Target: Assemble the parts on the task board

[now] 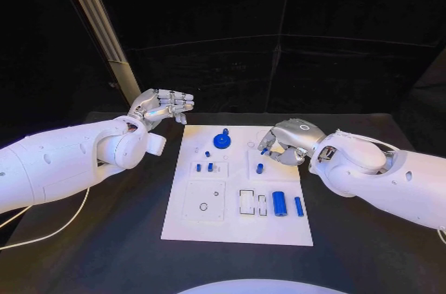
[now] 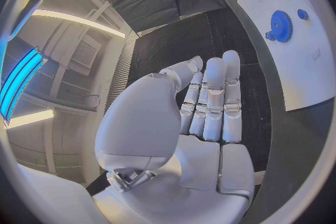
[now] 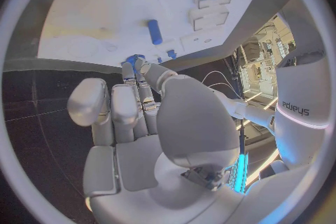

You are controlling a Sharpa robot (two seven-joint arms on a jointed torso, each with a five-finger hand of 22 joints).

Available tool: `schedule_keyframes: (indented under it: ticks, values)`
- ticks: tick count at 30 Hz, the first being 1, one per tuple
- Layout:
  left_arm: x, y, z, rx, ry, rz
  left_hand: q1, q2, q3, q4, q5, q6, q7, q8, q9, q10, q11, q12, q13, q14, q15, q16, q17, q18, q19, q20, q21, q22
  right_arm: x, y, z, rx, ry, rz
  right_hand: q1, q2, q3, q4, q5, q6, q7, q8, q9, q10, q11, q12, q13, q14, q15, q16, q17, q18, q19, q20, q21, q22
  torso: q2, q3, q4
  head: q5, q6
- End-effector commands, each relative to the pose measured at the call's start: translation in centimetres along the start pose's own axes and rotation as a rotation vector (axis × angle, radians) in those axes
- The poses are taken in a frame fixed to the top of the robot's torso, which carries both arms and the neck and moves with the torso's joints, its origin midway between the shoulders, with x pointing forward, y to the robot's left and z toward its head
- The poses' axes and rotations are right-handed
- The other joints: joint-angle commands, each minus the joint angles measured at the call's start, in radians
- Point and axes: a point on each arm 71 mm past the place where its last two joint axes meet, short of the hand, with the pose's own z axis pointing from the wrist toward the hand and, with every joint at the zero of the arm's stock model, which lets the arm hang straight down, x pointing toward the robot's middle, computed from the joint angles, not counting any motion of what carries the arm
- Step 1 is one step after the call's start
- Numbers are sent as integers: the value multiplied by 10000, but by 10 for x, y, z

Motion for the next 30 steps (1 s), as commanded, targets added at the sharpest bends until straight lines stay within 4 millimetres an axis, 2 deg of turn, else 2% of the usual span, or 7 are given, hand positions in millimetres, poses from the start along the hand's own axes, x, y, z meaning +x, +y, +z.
schedule_keyframes:
  ticks: [1,9,15,18,20,24,30]
  values:
    - [2,-1,1,69,49,-61,-65,37,-10,-41,-17,-58,0,21,-16,-71,-13,39,-10,24,-4,53,-11,146,26,29,58,11,-5,18,6,-570,-447,720,8,-60,60,15,53,23,80,-41,-15,85,7,-35,9,259,-1,49,17,-110,-70,30,35,14,5,-3,-4,95,-56]
    - [8,-1,2,58,201,-120,-72,44,-12,-37,-17,-62,4,23,-15,-80,-9,45,-10,17,1,54,-16,145,22,32,55,10,3,54,29,-1416,79,1058,-22,-51,94,18,76,12,95,-63,-22,72,22,-67,9,249,10,37,-19,-103,-100,38,33,-8,16,-38,50,230,-180]
    - [13,-2,4,48,280,-144,-73,67,-7,-35,-13,-59,6,32,-12,-88,-8,58,-9,10,5,58,-23,145,16,36,52,9,26,77,42,-1941,864,1219,-56,-72,102,13,89,-23,112,-97,-33,38,38,-108,4,246,23,54,-13,-103,-118,49,50,5,-1,-58,45,359,-258]
    - [15,-2,5,58,338,-163,-73,67,-7,-35,-13,-59,6,33,-12,-89,-8,58,-9,9,5,58,-23,145,16,36,52,9,39,85,43,-2071,1268,1265,-60,-70,104,13,93,-26,114,-100,-34,34,41,-114,4,246,25,57,-11,-104,-119,50,57,14,-2,-39,63,382,-286]
    - [17,-2,5,65,373,-174,-72,69,-6,-36,-13,-58,6,34,-11,-90,-7,60,-9,9,5,58,-24,146,16,36,52,9,48,90,44,-2136,1578,1248,-61,-69,105,13,93,-27,115,-101,-35,34,41,-115,4,247,26,63,-4,-105,-120,51,59,17,0,-48,74,395,-299]
    - [18,-3,6,70,410,-187,-73,69,-7,-36,-13,-60,8,35,-11,-93,-6,62,-9,8,5,60,-25,145,15,37,52,9,58,94,46,-2166,1823,1191,-61,-69,105,13,93,-27,115,-101,-35,34,41,-115,4,247,26,63,-4,-105,-120,51,59,17,11,-29,23,490,-325]
    - [20,-3,6,70,454,-201,-73,69,-7,-36,-13,-60,8,35,-11,-93,-6,62,-9,8,5,60,-25,145,15,37,52,9,66,97,48,-2256,1966,1135,-68,-69,106,14,92,-30,118,-106,-36,31,44,-122,4,244,28,53,-21,-103,-127,53,56,8,10,-21,32,527,-357]
